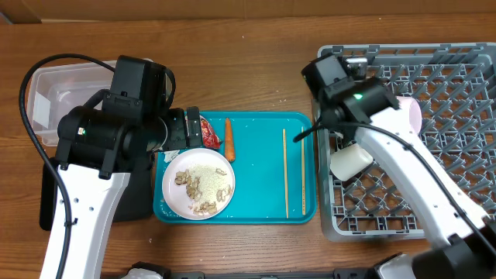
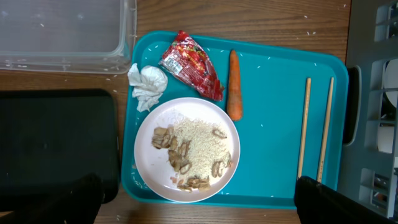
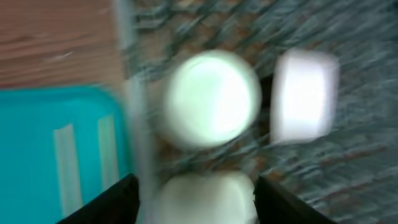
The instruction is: Sort waste into correct bins and load items into the dishwasher
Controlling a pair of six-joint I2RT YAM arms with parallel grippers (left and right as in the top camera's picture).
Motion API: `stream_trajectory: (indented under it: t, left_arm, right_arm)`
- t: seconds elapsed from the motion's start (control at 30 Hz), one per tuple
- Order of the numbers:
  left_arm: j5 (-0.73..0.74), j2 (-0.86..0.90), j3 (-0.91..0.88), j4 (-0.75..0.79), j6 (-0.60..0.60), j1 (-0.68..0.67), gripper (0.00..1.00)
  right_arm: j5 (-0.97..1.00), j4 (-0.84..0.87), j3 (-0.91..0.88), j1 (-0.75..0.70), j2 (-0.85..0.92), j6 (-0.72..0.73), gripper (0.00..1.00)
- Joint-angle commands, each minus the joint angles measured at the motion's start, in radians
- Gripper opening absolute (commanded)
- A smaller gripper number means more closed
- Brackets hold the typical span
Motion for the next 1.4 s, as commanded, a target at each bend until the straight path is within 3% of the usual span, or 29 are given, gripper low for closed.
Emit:
stream_trajectory:
  t: [0.0, 0.1, 0.47, 0.6, 0.83, 1.03, 1.37]
  left_arm:
    - [-0.003, 0.005, 0.003, 0.000, -0.016, 0.005, 1.00]
    - [-0.003, 0.005, 0.003, 0.000, -0.016, 0.005, 1.00]
    - [-0.003, 0.005, 0.003, 0.000, -0.016, 0.005, 1.00]
    - [-0.003, 0.005, 0.003, 0.000, -0.016, 0.005, 1.00]
    - [-0.003, 0.005, 0.003, 0.000, -0.016, 0.005, 1.00]
    - [-0.003, 0.005, 0.003, 0.000, -0.016, 0.005, 1.00]
    - [-0.003, 0.005, 0.003, 0.000, -0.016, 0.005, 1.00]
  right_arm:
    - [-0.496, 0.004, -0.003, 0.004, -0.004, -0.021, 0.53]
    - [-0.608, 0.033, -0.072, 0.032, 0.006, -0.021, 0.47]
    - [-0.563, 0.320, -0.376, 0.118, 0.068, -0.016, 0.46]
    - [-0.530, 0.391, -0.412, 0.118, 0.121, -0.017, 0.46]
    - [-0.529, 0.440, -0.414, 0.119, 0.251, -0.081, 0.40]
    - [-0.525, 0.437, -0.406, 0.119, 0.277, -0.081, 0.04]
    - [-0.518, 0.232, -0.143, 0.138, 0.146, -0.081, 0.04]
